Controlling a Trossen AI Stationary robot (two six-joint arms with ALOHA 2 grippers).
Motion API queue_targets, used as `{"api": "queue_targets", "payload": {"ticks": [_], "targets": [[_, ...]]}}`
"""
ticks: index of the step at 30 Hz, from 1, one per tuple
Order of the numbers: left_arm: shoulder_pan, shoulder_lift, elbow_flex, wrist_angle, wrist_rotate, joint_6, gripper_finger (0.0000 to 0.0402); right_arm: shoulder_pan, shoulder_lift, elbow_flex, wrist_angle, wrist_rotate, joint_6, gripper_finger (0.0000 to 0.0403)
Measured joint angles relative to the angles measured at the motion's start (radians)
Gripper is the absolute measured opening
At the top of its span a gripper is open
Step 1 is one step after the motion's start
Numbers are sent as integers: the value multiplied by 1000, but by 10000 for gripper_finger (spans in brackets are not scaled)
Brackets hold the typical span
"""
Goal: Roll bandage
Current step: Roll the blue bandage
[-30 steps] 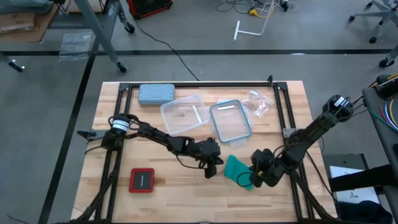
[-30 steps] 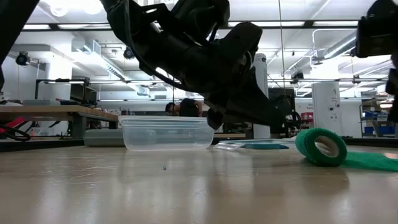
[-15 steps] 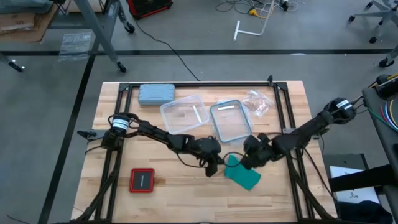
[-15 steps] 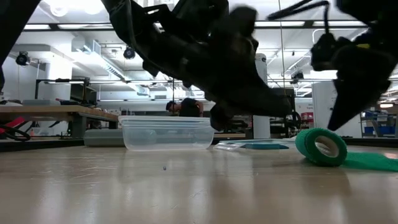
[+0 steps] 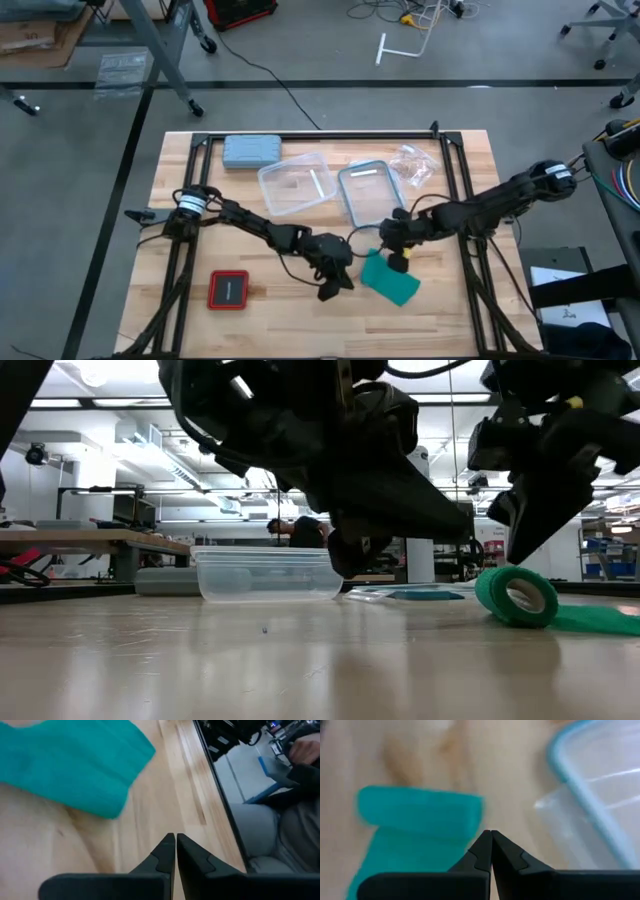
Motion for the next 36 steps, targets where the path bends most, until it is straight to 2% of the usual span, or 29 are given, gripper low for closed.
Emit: {"api": "queue_targets", "payload": {"ticks": [5,14,18,24,30,36], "targets": [[-13,0,0,-4,3,-55,10,-47,-13,0,2,-119,-161,23],[-28,0,0,-4,-24,-118,48,-91,4,-2,20,-177,-346,142],[-30,0,0,-3,-74,-100,64,-101,5,-2,65,-232,-353,173],[-30,0,0,1,-105,-88,75,-106,22,-4,71,-232,-324,169],[-32,0,0,4,-105,-81,75,-110,110,-9,108,-234,-309,163],[-33,0,0,5,-107,-70,75,-110,190,-9,193,-330,-308,162]]}}
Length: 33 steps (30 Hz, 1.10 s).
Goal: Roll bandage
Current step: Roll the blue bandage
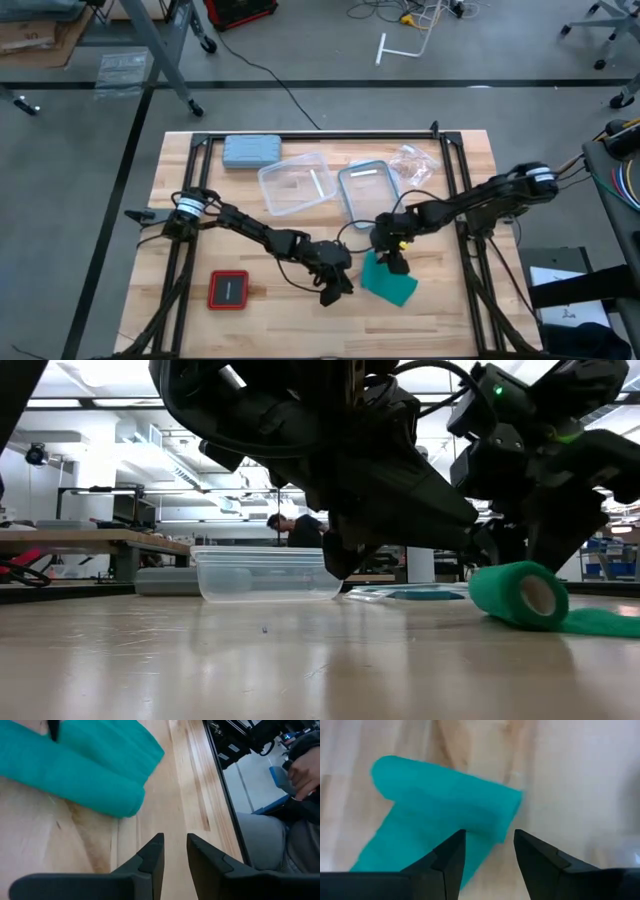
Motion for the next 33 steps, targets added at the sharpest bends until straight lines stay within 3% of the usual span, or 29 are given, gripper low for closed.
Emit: {"api": "queue_targets", "payload": {"ticks": [8,16,33], "targets": [[-1,2,0,-7,-20,3,75,1,28,1,56,-89,11,147],[-8,5,-13,-20,88,-15,75,-1,10,3,71,-86,8,143],[-15,6,-15,-32,-137,51,75,1,11,8,137,-112,77,112]]}}
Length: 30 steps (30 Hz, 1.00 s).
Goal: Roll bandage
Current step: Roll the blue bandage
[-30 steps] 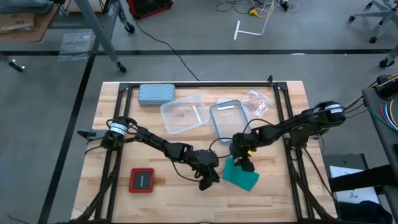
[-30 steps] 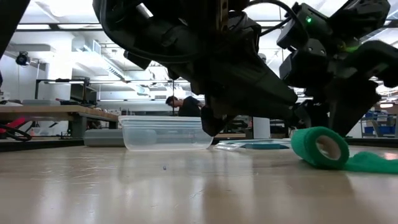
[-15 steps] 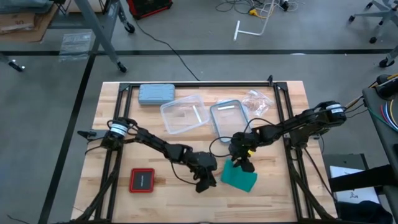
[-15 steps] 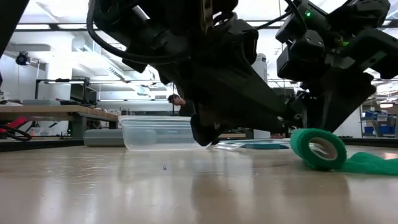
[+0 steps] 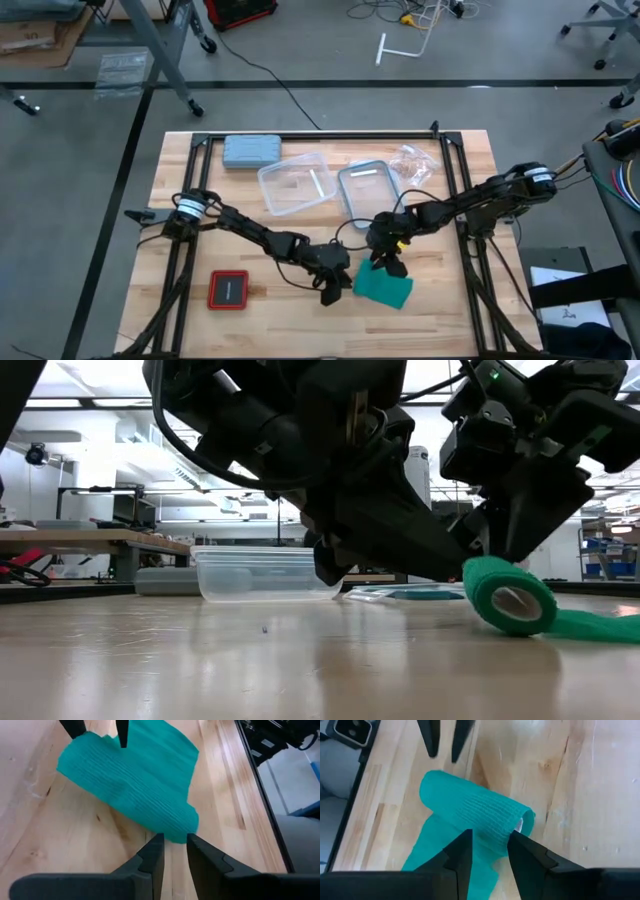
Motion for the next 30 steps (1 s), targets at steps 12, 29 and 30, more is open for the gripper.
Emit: {"api": "queue_targets", "payload": {"ticks": [12,29,30], "targets": [[0,0,0,4,-46,-1,75,0,0,0,22,-16,3,10],[0,-165,0,-69,-69,64,75,24,-200,-74,134,66,249,0],[0,-191,0,-101,-84,70,74,31,-218,-79,131,99,257,0]]}}
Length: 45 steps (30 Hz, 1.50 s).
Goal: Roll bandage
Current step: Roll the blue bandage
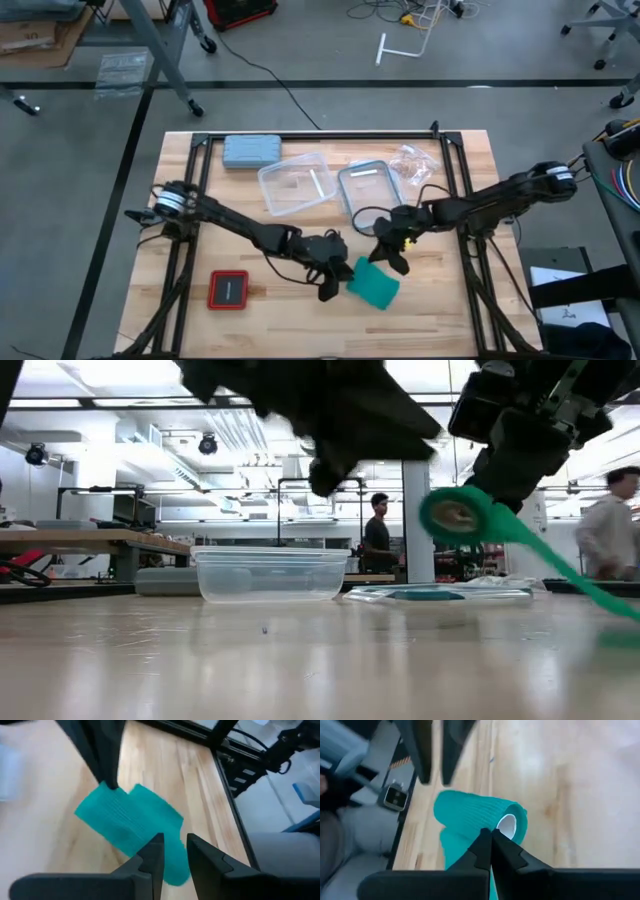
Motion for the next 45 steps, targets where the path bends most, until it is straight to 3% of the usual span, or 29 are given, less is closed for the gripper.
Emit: {"api": "queue_targets", "payload": {"ticks": [6,10,13,18,20,22,31,39,45], "targets": [[-7,-138,0,-207,-139,20,74,80,-109,-53,-13,294,68,0],[-20,-197,-42,-162,-187,31,74,165,-153,-74,-12,507,111,0],[-36,-195,-158,68,-183,-23,74,233,-163,-82,-12,665,164,0],[-83,-76,-408,701,-259,-260,62,316,-142,-86,-14,844,242,0],[-102,-9,-442,921,-311,-289,56,335,-126,-86,-14,908,274,0],[-114,38,-440,1017,-347,-300,53,347,-102,-85,-7,972,301,0],[-88,130,-374,1012,-376,-423,98,362,-2,-32,-2,1092,332,0],[-69,116,-429,959,-386,-541,175,386,-1,-6,-11,1175,331,0],[-66,115,-448,965,-463,-557,190,386,-9,-2,-10,1177,332,0]]}}
